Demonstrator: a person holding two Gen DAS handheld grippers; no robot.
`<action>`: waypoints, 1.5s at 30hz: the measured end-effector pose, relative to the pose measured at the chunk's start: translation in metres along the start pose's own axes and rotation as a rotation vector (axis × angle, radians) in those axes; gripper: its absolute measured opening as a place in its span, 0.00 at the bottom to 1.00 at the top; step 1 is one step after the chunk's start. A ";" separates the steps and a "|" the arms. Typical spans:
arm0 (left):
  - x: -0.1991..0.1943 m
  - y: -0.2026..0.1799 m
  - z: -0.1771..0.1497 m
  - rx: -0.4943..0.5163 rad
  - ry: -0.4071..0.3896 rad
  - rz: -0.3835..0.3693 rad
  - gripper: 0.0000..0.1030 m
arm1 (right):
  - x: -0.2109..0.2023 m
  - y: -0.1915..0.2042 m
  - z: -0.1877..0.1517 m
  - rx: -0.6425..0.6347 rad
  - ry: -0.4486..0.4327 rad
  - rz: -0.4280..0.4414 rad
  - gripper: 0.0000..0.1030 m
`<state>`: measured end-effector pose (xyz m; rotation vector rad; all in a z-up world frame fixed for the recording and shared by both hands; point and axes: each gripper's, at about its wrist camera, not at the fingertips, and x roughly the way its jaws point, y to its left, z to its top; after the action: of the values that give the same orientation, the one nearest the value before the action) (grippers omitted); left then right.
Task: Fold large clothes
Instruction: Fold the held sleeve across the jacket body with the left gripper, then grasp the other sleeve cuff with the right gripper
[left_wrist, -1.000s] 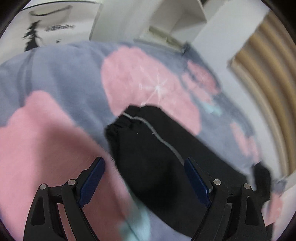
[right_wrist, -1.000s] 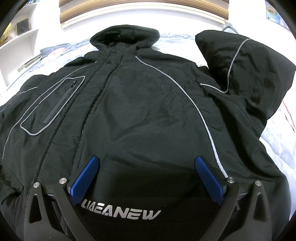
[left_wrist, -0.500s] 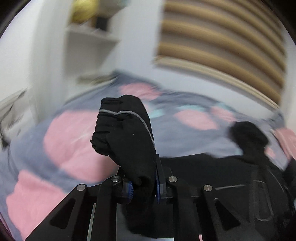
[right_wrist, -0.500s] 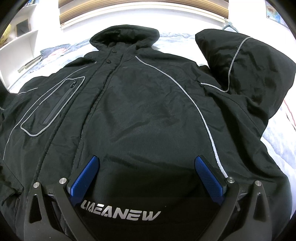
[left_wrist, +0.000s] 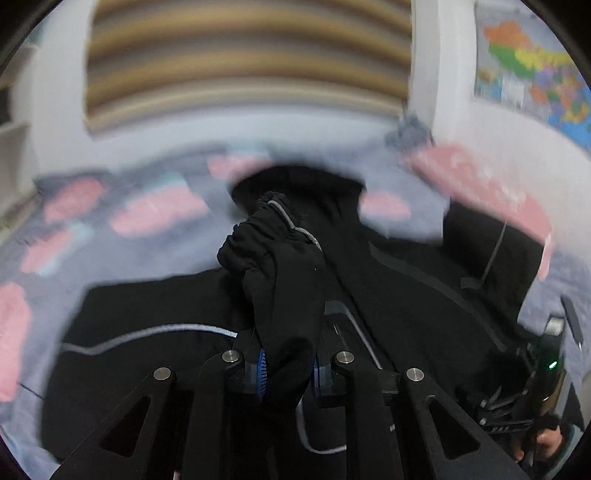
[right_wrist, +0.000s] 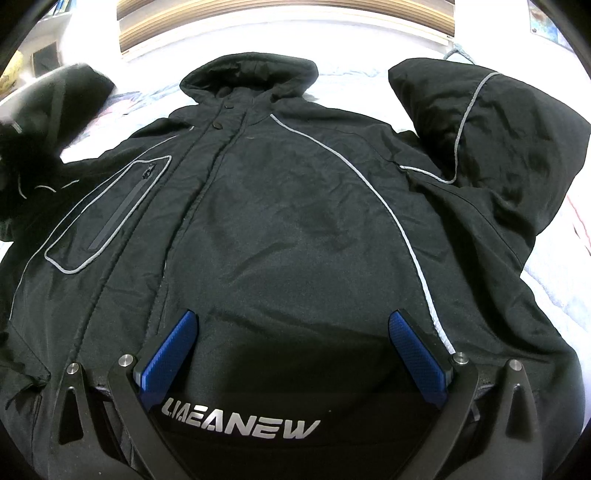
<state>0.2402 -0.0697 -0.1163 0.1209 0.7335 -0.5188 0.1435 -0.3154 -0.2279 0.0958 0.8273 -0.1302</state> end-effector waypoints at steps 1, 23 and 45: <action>0.016 -0.001 -0.004 -0.016 0.060 -0.027 0.22 | 0.000 -0.001 0.000 0.001 0.000 0.001 1.00; -0.071 0.073 -0.023 -0.212 -0.017 -0.155 0.64 | 0.002 0.079 0.094 0.111 0.186 0.416 0.96; -0.071 0.107 -0.015 -0.274 -0.026 0.018 0.64 | -0.034 0.054 0.139 0.074 -0.045 0.279 0.31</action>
<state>0.2391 0.0564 -0.0882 -0.1338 0.7707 -0.3977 0.2302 -0.2788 -0.1072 0.2757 0.7569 0.0992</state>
